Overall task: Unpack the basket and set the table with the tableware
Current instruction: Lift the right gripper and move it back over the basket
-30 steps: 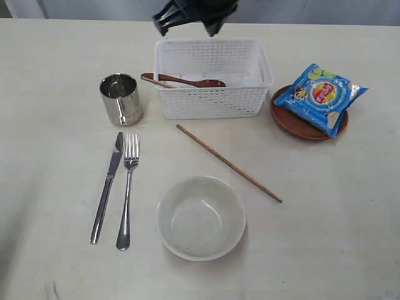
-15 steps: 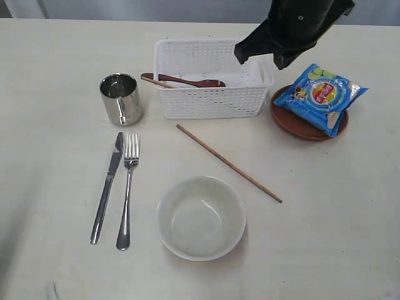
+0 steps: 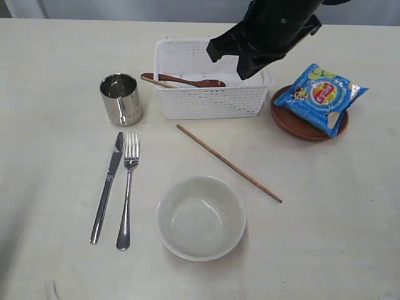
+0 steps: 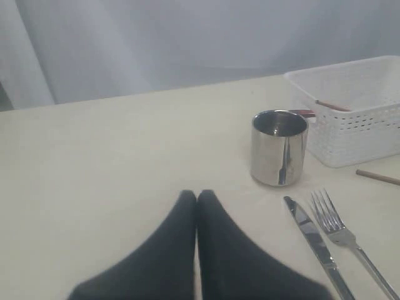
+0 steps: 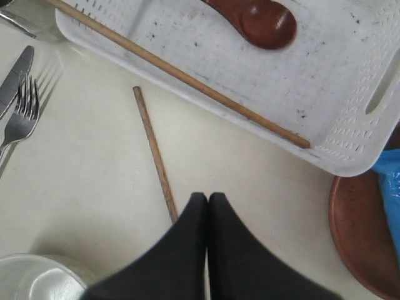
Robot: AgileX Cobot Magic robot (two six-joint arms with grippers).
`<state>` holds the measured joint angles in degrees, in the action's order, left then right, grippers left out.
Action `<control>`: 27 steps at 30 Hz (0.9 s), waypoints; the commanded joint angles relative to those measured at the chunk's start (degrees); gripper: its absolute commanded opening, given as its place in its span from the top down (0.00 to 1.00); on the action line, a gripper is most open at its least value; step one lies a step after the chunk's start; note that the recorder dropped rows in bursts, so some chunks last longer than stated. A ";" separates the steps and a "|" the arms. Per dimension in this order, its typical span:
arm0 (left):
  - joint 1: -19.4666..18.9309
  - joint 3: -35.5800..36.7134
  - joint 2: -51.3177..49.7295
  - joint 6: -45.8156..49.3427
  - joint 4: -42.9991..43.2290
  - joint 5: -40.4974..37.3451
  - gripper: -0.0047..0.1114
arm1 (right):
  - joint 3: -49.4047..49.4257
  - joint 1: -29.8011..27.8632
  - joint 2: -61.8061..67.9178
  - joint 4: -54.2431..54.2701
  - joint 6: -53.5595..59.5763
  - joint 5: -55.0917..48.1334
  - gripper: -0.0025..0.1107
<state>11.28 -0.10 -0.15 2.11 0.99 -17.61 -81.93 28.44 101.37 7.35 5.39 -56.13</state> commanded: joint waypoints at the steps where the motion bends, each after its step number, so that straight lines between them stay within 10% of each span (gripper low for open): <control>1: -0.01 0.10 0.15 -0.20 0.24 0.45 0.96 | 0.01 -0.06 -0.61 0.10 1.48 1.70 0.98; 27: -0.01 0.10 0.15 -0.20 0.24 0.45 0.96 | -24.26 -0.06 17.51 0.21 8.99 1.08 0.98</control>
<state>11.28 -0.10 -0.15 2.11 0.99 -17.61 -103.57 28.44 117.22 7.66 13.56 -53.38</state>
